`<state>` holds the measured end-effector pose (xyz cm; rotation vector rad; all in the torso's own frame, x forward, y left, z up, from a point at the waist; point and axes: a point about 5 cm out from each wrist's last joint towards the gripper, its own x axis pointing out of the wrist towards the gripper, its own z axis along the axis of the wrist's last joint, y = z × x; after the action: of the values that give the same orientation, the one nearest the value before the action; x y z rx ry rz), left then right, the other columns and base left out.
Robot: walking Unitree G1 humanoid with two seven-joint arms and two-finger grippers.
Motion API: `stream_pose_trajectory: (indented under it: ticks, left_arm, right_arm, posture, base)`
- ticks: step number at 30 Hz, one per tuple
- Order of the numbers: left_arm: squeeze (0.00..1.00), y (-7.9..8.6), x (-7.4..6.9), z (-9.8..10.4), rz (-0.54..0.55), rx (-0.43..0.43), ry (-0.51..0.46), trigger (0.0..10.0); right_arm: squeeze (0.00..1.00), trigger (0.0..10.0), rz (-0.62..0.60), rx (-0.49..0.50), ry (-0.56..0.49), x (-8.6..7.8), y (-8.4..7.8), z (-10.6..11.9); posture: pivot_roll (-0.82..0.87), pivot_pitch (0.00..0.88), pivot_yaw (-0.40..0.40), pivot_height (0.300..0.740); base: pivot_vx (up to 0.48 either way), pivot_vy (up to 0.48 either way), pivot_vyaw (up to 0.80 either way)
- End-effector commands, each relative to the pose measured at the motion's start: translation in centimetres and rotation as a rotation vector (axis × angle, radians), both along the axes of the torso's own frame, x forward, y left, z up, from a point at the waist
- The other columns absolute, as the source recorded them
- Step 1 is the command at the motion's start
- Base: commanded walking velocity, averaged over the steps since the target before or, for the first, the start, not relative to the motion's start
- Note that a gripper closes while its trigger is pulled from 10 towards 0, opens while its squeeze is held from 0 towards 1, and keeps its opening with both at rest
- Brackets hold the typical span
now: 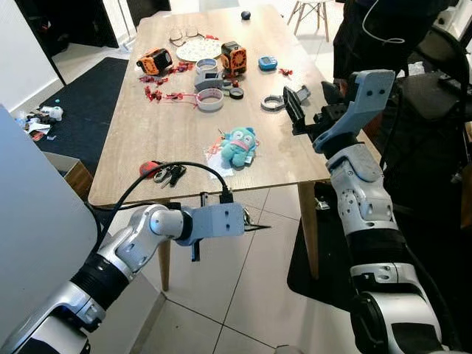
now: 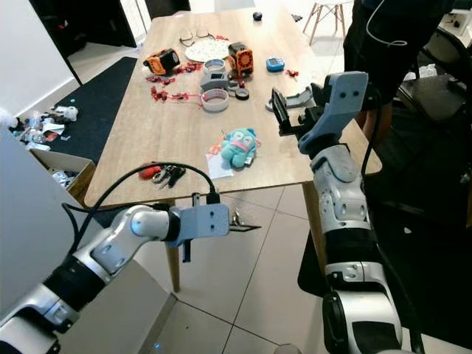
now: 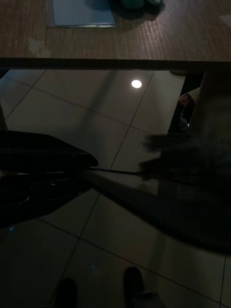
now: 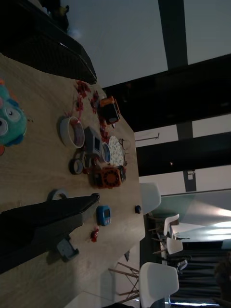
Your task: Hang keys on a hook
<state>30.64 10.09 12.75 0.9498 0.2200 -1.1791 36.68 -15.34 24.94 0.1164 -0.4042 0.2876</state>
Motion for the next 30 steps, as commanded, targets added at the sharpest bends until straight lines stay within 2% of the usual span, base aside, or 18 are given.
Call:
stream_pose_trajectory:
  ticks: [1,2,4,6,8,14,15,16,18,20,22,25,27,29,30]
  left_arm:
    - [0.00,-0.3,0.1,0.9,-0.023,-0.014,-0.056,10.0]
    - [0.00,-0.3,0.1,0.9,-0.023,-0.014,-0.056,10.0]
    - [0.00,-0.7,0.3,1.5,-0.037,-0.032,-0.108,10.0]
    - [0.00,-0.8,0.4,1.9,-0.050,-0.012,-0.160,10.0]
    - [0.00,-0.9,0.5,2.1,-0.057,-0.003,-0.191,10.0]
    - [0.00,-1.1,0.3,2.0,-0.076,0.011,-0.212,10.0]
    - [0.00,-1.3,0.2,1.9,-0.080,0.010,-0.213,10.0]
    - [0.00,-1.4,0.2,1.8,-0.086,0.010,-0.217,10.0]
    - [0.00,-1.4,0.2,1.8,-0.086,0.010,-0.217,10.0]
    - [0.00,-1.8,0.2,1.6,-0.089,0.005,-0.228,10.0]
    - [0.00,-1.8,0.2,1.6,-0.089,0.005,-0.228,10.0]
    - [0.00,-2.0,0.7,1.5,-0.068,0.000,-0.254,10.0]
    - [0.00,-2.0,0.8,1.4,-0.059,-0.004,-0.260,10.0]
    - [0.00,-2.2,0.9,1.3,-0.047,-0.014,-0.267,10.0]
    - [0.00,-2.2,0.9,1.3,-0.047,-0.014,-0.267,10.0]
  right_arm:
    - [0.00,10.0,-0.002,-0.045,0.039,0.1,0.3,-0.9]
    - [0.00,10.0,-0.002,-0.045,0.039,0.1,0.3,-0.9]
    - [0.00,10.0,-0.020,-0.128,0.092,0.3,0.3,-1.8]
    - [0.00,10.0,-0.021,-0.236,0.193,0.6,0.5,-3.5]
    - [0.00,10.0,-0.024,-0.299,0.258,0.8,0.4,-4.7]
    - [0.00,10.0,-0.035,-0.370,0.314,0.8,0.1,-5.8]
    - [0.00,10.0,-0.014,-0.373,0.316,0.7,0.3,-5.9]
    - [0.00,10.0,0.066,-0.346,0.296,0.3,1.1,-5.6]
    - [0.00,10.0,0.066,-0.346,0.296,0.3,1.1,-5.6]
    - [0.00,10.0,0.246,-0.326,0.241,-0.8,2.5,-4.8]
    - [0.00,10.0,0.246,-0.326,0.241,-0.8,2.5,-4.8]
    - [0.00,10.0,0.465,-0.409,0.208,-2.8,2.9,-4.5]
    - [0.00,10.0,0.506,-0.432,0.213,-3.3,2.9,-4.6]
    - [0.00,10.0,0.602,-0.491,0.227,-4.5,2.3,-4.8]
    - [0.00,10.0,0.602,-0.491,0.227,-4.5,2.3,-4.8]
  posture:
    - [-0.08,0.083,0.080,0.740]
    - [-0.08,0.083,0.080,0.740]
    - [-0.08,0.081,0.078,0.740]
    - [-0.08,0.081,0.078,0.740]
    - [-0.08,0.079,0.074,0.740]
    - [-0.08,0.081,0.074,0.740]
    - [-0.08,0.081,0.074,0.740]
    - [-0.08,0.085,0.077,0.740]
    - [-0.08,0.085,0.077,0.740]
    - [-0.08,0.087,0.081,0.740]
    - [-0.08,0.087,0.081,0.740]
    - [-0.09,0.088,0.082,0.740]
    - [-0.09,0.088,0.082,0.740]
    - [-0.09,0.089,0.081,0.740]
    - [-0.09,0.089,0.081,0.740]
  base:
    - [0.000,0.000,0.00]
    - [0.000,0.000,0.00]
    - [0.000,0.000,0.00]
    - [0.000,0.000,0.00]
    - [0.000,0.000,0.00]
    - [0.000,0.000,0.00]
    - [0.000,0.000,0.00]
    - [0.000,0.000,0.00]
    - [0.000,0.000,0.00]
    - [0.000,0.000,0.00]
    - [0.000,0.000,0.00]
    - [0.000,0.000,0.00]
    - [0.000,0.000,0.00]
    - [0.000,0.000,0.00]
    - [0.000,0.000,0.00]
